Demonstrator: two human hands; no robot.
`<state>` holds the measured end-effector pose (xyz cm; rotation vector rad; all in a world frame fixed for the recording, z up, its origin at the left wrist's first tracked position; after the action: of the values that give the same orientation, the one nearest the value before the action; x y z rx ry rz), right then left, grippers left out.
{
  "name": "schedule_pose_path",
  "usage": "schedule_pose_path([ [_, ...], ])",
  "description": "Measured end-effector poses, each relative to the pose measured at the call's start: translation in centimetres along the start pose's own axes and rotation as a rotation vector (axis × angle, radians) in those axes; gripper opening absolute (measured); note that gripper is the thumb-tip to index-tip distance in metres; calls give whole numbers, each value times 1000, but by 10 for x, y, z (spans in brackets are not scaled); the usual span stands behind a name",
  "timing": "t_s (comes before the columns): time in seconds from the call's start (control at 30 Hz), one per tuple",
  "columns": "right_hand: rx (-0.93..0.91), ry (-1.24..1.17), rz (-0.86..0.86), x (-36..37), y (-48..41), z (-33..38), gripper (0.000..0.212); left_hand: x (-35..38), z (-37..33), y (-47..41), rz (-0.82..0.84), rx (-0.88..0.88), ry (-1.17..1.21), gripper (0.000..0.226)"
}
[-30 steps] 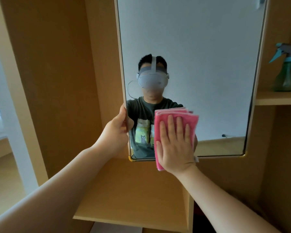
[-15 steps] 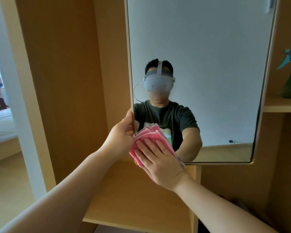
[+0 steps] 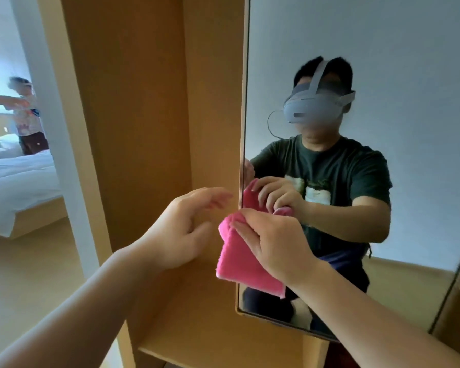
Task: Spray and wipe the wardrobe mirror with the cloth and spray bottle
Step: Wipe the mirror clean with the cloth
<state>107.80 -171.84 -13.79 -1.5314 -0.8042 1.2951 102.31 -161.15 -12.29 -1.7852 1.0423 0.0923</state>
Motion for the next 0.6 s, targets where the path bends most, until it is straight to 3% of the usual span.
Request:
schedule_pose_path([
  [0.1, 62, -76, 27, -31, -85, 6, 38, -30, -35, -48, 116, -5, -2, 49],
  [0.23, 76, -134, 34, -77, -195, 19, 32, -84, -82, -127, 111, -71, -99, 58],
  [0.33, 87, -184, 83, -110, -272, 28, 33, -133, -132, -187, 48, 6, -166, 31],
  [0.4, 144, -181, 192, -125, -310, 22, 46, -165, -161, -221, -9, 39, -200, 13],
  [0.47, 272, -169, 333, -135, -328, 5, 55, -192, -179, -245, -74, 16, -209, 15],
  [0.53, 350, -142, 378, -150, -335, -10, 46, -206, -193, -257, -134, 14, -207, 14],
  [0.6, 374, -110, 280, -170, -340, -17, 30, -209, -200, -261, -169, 7, -159, 8],
])
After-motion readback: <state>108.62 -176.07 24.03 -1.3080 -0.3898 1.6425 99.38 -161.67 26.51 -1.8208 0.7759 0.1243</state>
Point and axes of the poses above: each hand's wrist, its own y-axis away from the middle knuckle, its own x-axis out of the palm, z = x × y, the point moved 10 cm from there along -y, towards the middle knuckle, and after that the axes turned 11 degrees about -z, right-handed, at the moved point
